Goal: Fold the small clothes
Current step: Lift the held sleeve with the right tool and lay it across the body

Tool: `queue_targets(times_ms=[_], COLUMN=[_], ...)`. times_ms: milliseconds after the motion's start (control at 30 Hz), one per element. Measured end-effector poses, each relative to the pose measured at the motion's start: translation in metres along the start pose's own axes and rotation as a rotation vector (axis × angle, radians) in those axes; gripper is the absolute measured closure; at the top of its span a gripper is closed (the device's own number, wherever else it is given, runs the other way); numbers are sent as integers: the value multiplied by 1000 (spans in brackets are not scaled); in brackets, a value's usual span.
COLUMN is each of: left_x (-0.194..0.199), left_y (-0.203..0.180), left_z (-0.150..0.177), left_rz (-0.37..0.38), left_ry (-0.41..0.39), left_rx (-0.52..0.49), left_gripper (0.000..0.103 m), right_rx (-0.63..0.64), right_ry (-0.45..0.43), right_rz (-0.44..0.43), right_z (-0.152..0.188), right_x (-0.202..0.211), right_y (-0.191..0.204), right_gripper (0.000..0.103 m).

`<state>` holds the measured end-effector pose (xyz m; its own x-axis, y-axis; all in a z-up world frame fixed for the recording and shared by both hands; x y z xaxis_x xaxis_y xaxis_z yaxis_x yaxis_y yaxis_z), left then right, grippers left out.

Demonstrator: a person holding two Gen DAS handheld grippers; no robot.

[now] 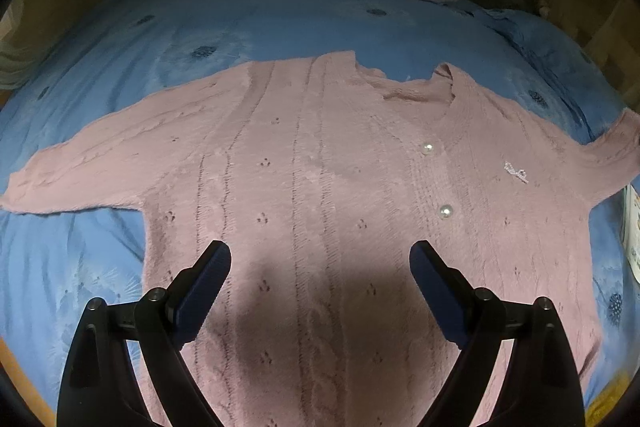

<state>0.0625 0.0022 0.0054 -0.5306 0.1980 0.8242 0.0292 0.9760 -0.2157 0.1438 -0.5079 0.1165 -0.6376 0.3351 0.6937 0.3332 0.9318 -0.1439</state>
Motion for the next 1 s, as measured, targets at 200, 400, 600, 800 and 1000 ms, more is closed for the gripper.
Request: queue_targets(times_ms=[200,400,600,800,1000], left_x=[13,22,31,34,29], left_y=[6,21,39,53,66], left_z=[2,1,-3,-3,-1], left_rz=[26,8,-50,-51,-42], left_ry=[-8,-9,-23,-35,-32], left_rx=[2,15,-8,0,24], left_gripper=[15,15,15,15,15], right_rx=[48,99,127,177,245], right_ry=[-71,-102,-94,-64,0], right_rz=[-62,-144,-242,-328,-387], right_z=[-19,-24,-12,5,43], right_x=[47,84,106,115,104], right_y=[45,107,169,232,297], right_gripper=[91,91,91,91,90])
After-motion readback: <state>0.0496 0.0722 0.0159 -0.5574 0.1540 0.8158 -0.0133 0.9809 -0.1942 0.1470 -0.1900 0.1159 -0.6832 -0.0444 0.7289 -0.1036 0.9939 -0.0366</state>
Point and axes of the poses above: each gripper's, at about its wrist camera, not at the fingertips, and x roughly against the way its jaws point, y to its left, z to its underside, the point moved 7 cm from there along -x, roughly the way its jaws point, and after that the axes turned 11 degrees about z, right-handed, at the moved point
